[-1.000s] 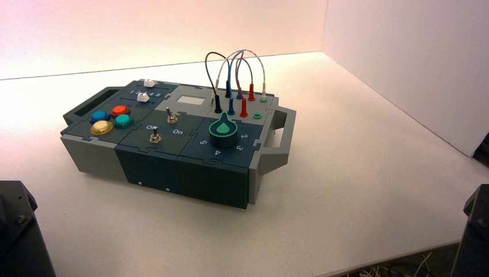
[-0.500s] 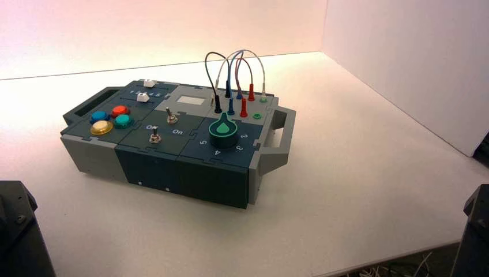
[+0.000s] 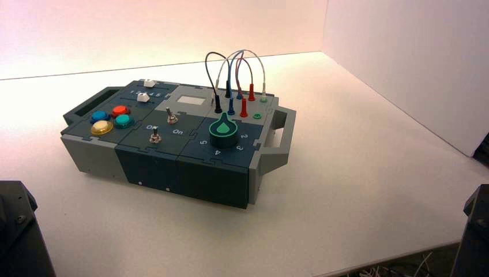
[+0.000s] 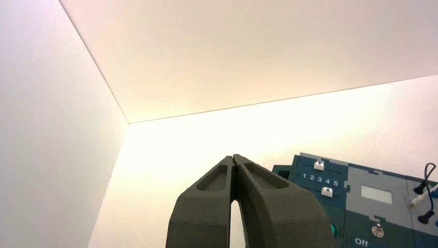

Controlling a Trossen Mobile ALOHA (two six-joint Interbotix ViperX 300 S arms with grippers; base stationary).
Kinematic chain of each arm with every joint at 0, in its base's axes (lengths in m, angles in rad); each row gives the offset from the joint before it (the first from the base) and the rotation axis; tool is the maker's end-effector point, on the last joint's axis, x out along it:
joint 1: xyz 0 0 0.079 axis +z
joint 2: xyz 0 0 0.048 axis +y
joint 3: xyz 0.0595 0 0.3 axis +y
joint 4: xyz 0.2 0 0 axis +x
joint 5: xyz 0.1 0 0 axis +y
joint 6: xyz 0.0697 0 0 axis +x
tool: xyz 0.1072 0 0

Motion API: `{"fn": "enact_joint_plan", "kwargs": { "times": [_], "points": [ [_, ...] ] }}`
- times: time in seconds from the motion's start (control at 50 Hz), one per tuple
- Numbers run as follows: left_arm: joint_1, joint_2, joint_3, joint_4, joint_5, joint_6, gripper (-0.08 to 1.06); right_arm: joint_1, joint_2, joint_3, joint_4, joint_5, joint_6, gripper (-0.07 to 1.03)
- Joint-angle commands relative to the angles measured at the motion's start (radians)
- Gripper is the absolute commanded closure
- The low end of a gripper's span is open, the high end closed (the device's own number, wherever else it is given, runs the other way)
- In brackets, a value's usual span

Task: Return to the home position.

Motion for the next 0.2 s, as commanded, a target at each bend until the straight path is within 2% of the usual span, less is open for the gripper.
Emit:
{"fn": "enact_joint_plan", "kwargs": {
  "times": [0.02,0.2],
  "points": [
    [-0.003,-0.002,-0.011,0.002,-0.015,-0.002,1.01,-0.002,0.014,-0.031,0.003,-0.005,0.003,0.98],
    [-0.012,0.011,-0.011,0.003,-0.015,-0.003,1.01,-0.002,0.014,-0.032,0.003,0.002,0.002,0.98]
  ]
}}
